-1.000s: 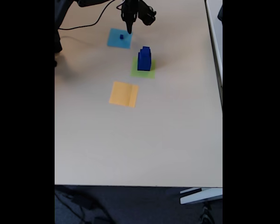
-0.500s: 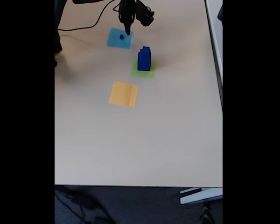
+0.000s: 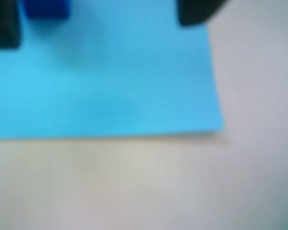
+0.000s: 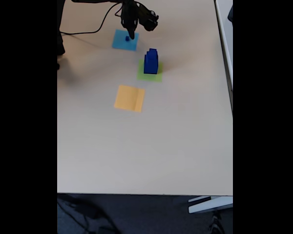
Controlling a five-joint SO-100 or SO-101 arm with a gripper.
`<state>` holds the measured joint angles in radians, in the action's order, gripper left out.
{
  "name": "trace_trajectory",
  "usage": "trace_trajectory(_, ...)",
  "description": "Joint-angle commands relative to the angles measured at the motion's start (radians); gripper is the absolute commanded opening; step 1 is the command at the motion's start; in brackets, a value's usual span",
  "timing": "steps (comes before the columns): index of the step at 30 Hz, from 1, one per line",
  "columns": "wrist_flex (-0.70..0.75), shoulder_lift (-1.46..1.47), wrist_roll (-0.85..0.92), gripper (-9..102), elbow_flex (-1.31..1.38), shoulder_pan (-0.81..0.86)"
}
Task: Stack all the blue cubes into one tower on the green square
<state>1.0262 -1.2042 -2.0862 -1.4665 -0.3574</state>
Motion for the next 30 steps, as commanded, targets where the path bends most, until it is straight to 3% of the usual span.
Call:
trace_trajectory(1,-0.029,-0.106,-0.012,16,-0.021,-0.008)
trace_trajectory(30,-0.115,-0.167,0.020,15,-0.172,0.009)
